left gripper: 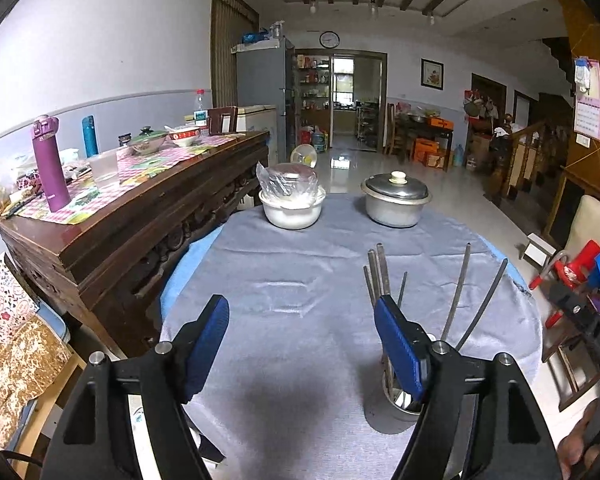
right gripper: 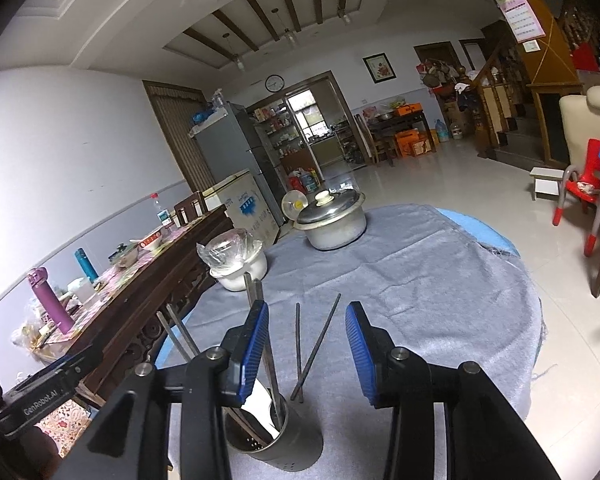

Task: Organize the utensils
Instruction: 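Raise both open tools away from the grey cup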

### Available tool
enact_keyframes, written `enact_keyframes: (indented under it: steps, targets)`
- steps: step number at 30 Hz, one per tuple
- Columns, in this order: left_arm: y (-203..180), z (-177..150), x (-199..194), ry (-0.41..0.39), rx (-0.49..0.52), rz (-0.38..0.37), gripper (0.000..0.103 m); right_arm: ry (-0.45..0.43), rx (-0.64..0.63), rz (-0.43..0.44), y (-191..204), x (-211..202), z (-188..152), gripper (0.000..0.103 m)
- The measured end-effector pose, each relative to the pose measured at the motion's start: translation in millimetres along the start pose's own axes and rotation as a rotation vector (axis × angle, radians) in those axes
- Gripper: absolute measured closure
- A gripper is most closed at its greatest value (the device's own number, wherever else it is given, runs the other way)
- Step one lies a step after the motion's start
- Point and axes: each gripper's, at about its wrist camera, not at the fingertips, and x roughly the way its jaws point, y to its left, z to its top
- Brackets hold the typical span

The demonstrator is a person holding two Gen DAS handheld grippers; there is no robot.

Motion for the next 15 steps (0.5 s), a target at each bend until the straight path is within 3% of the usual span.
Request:
enact_keyframes:
  steps: [15]
  targets:
    - [0.1,-3.3,-4.2,-0.010,0.024,0.033,0.027,0.007,0.035,-0.017,-8.4,-0.4,-2.0,0.058]
